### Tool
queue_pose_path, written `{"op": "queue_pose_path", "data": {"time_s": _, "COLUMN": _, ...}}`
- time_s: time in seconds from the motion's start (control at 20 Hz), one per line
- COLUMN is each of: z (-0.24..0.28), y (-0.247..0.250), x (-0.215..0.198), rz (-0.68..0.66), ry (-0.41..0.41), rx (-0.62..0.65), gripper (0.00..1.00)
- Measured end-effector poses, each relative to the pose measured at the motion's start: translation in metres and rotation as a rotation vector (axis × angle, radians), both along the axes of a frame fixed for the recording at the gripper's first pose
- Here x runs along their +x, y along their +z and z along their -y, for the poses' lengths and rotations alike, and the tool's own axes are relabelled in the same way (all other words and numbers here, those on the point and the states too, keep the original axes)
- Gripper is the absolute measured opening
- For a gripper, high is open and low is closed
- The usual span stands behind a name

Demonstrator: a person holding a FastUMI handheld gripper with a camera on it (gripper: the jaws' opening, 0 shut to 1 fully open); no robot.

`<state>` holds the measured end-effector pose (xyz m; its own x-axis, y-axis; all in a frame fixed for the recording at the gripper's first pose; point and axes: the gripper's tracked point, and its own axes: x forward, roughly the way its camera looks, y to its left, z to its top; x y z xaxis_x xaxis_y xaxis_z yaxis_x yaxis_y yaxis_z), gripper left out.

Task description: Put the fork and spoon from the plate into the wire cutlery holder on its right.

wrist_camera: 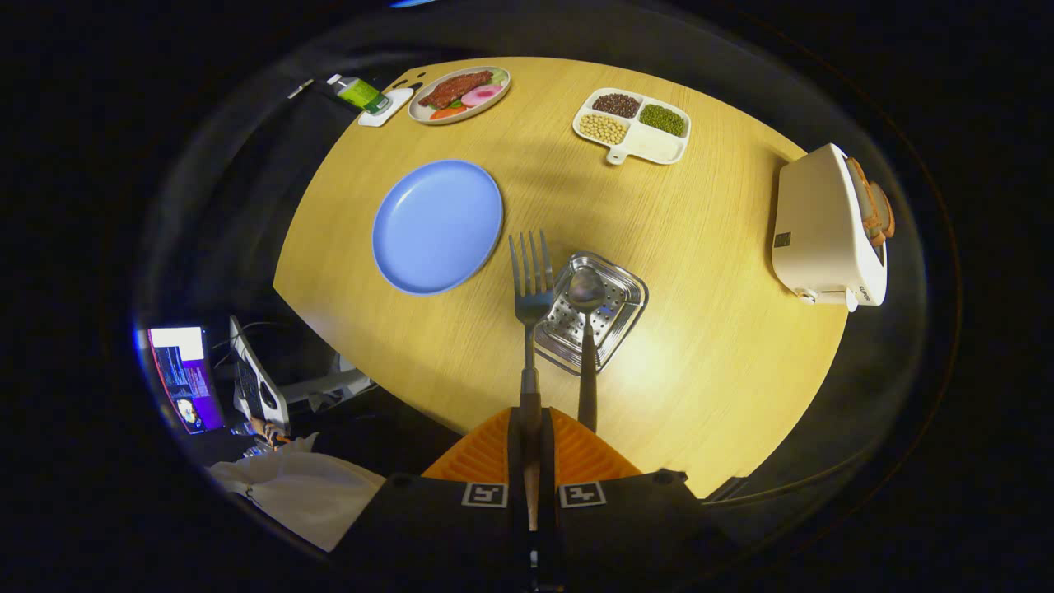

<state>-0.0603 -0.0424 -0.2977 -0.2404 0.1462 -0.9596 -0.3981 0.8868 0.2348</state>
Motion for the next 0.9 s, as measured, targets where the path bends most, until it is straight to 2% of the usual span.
{"op": "queue_pose_path", "data": {"time_s": 0.25, "z": 0.028, "y": -0.013, "x": 0.001, "rz": -0.099, "ry": 0.096, "rx": -0.053, "gripper": 0.08}}
{"op": "queue_pose_path", "data": {"time_s": 0.7, "z": 0.032, "y": -0.022, "x": 0.002, "rz": -0.248, "ry": 0.101, "rx": -0.066, "gripper": 0.08}}
{"op": "queue_pose_path", "data": {"time_s": 0.9, "z": 0.033, "y": -0.023, "x": 0.002, "rz": -0.273, "ry": 0.077, "rx": -0.067, "gripper": 0.12}}
